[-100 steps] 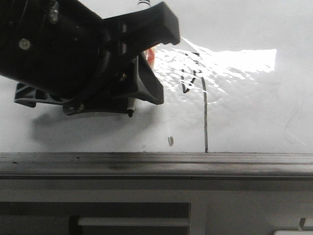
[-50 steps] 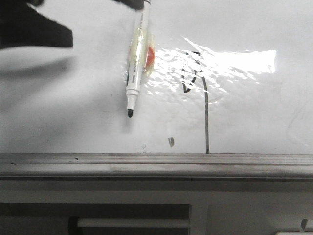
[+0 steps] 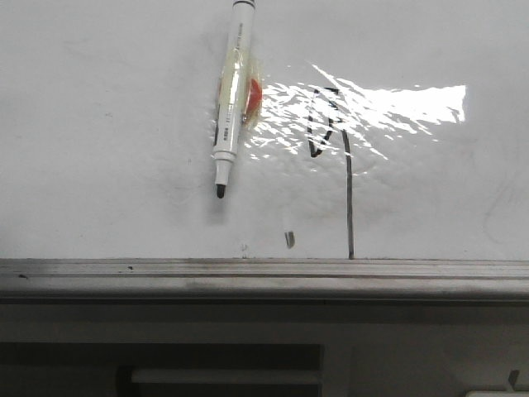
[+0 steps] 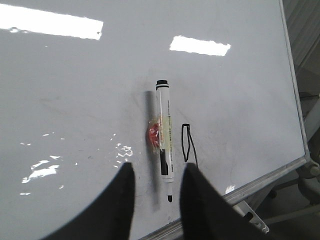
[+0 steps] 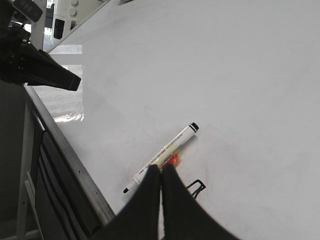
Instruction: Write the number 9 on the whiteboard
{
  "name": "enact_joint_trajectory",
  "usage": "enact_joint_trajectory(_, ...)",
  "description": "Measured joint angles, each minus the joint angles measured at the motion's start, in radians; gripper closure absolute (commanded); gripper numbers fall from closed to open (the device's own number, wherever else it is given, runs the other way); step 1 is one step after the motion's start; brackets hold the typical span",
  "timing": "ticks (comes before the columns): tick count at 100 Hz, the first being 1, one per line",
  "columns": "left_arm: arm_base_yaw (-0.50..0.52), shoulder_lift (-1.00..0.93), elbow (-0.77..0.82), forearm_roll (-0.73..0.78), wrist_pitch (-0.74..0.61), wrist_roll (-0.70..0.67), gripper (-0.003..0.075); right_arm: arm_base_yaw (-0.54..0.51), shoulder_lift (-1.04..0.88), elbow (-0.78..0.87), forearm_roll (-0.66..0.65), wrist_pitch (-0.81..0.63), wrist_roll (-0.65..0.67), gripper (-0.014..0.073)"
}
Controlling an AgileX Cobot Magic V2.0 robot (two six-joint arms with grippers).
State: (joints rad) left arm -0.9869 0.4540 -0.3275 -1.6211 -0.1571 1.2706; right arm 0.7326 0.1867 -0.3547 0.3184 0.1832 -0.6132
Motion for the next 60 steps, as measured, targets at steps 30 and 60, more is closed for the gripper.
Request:
enact_joint_trajectory(30, 0.0, -0.067, 0.035, 0.0, 0.002, 0.002, 0.0741, 0.0, -0.024, 0.016, 0.002, 0.0, 0.0, 0.0655)
enact_joint_trajectory(60, 0.0, -0.067, 0.039, 0.025, -0.033, 0.04, 0.0741, 0.0, -0.024, 0.016, 0.002, 0.0, 0.0, 0.0655)
